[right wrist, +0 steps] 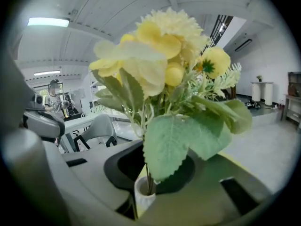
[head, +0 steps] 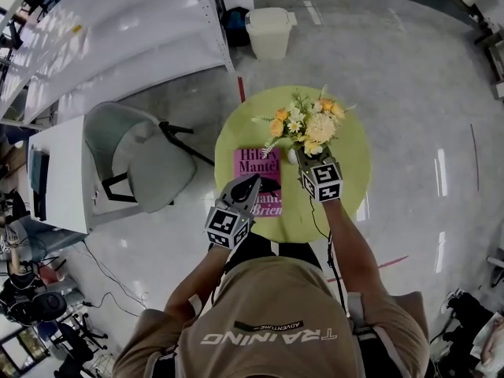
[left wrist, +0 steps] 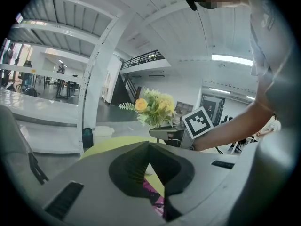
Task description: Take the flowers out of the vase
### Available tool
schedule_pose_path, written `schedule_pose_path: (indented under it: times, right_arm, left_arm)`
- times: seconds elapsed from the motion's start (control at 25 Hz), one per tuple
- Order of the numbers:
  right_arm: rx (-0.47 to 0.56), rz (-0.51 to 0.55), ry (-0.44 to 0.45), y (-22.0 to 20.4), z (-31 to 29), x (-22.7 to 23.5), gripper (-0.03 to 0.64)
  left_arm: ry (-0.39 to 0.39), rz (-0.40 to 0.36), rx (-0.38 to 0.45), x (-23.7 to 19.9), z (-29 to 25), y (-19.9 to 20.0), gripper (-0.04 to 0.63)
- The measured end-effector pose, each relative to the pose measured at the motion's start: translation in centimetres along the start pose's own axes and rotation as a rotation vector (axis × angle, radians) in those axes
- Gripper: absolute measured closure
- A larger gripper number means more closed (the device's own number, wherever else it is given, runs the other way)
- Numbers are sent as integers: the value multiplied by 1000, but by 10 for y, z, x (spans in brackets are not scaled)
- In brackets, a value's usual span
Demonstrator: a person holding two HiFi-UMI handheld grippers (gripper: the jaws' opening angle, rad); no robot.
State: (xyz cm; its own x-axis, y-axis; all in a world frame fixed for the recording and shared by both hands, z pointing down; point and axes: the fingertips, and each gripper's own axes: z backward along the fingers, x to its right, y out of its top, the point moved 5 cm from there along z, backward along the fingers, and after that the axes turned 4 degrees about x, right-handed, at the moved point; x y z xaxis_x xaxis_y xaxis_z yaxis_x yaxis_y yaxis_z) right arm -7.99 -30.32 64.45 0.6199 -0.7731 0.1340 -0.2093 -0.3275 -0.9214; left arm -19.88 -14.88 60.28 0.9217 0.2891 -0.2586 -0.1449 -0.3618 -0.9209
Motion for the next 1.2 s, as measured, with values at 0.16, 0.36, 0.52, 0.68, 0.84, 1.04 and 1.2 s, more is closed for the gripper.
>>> schedule_pose_path:
  times: [0.16,0.36,0.52,0.68,0.84,1.04,1.2]
  right_arm:
    - [58,2,-4,23,5,0,574]
    - [134,19,-6,60,18,2,574]
    - [202,35,-26,86,38,7,583]
    - [236,45,-63,102,56,15,590]
    - [217,25,-105,93,76,28,594]
    - [133,-43,-156,49,99,42,595]
    - [52,-105,-181,6,107,49,594]
  left_arm:
    - [-12,-5,5,1,-2,1,589]
    - [-32,-15,15,9,-4,9,589]
    - [-57,-32,21,21,-8,15,589]
    - [-83,-42,22,30,-12,20,589]
    - [-112,-49,19,40,-17,21,589]
    - [-147,-60,15,54,-25,23,589]
    - [-168,-63,2,61,-34,22,589]
